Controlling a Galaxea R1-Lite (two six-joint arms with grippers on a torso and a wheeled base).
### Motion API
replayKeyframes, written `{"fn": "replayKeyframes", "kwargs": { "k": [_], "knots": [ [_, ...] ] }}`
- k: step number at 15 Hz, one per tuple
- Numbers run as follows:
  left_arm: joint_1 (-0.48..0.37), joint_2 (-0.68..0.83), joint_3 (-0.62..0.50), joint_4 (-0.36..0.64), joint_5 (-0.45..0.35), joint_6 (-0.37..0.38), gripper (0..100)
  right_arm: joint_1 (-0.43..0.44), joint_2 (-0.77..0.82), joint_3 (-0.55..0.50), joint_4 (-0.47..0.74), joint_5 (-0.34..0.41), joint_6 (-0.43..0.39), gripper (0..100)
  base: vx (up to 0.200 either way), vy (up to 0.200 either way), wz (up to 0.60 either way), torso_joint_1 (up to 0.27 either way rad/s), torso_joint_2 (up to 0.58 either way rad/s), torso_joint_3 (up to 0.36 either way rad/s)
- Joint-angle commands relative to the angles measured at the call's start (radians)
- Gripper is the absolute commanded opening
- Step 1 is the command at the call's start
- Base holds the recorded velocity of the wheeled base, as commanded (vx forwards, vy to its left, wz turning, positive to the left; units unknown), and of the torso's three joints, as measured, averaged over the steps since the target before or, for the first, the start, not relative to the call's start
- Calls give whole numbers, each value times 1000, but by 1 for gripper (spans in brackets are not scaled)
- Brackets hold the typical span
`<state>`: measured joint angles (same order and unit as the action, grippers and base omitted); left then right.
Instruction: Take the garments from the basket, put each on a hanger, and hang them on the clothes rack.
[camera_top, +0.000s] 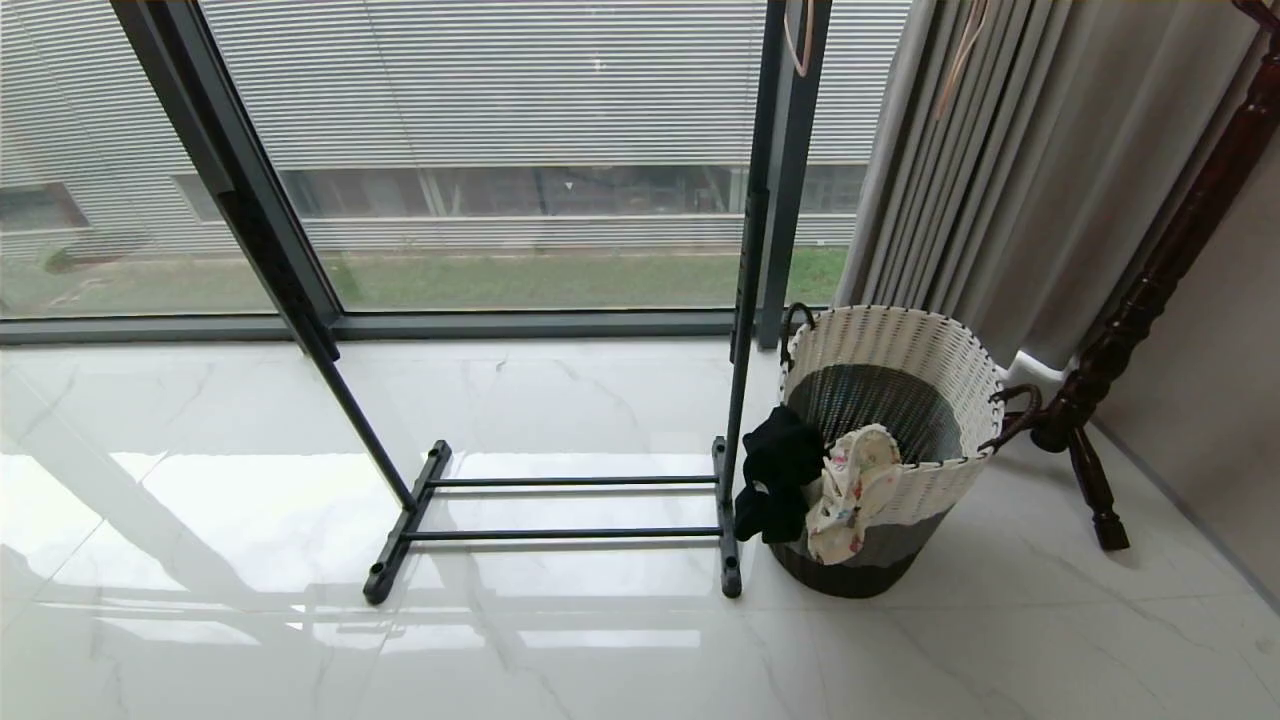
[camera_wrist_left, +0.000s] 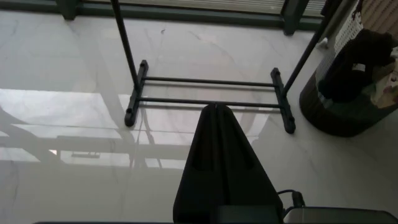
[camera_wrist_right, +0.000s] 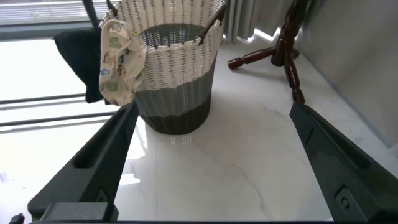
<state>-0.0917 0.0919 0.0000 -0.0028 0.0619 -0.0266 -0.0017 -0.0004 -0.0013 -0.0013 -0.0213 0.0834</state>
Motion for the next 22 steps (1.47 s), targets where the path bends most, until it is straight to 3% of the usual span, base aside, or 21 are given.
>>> {"fn": "replayKeyframes", "kwargs": {
  "k": [1,4,8,14,22],
  "knots": [
    [0,2,0,0,1,-3,0,0,0,0,0,0,-1,100,0,0,0,0,0,0],
    [0,2,0,0,1,-4,0,0,0,0,0,0,-1,100,200,200,0,1,-1,6],
    [0,2,0,0,1,-6,0,0,0,0,0,0,-1,100,0,200,0,6,6,6],
    [1,2,0,0,1,-3,0,0,0,0,0,0,1,100,33,0,0,0,0,0],
    [0,2,0,0,1,-3,0,0,0,0,0,0,4,100,200,-200,0,4,4,1]
  ]
}}
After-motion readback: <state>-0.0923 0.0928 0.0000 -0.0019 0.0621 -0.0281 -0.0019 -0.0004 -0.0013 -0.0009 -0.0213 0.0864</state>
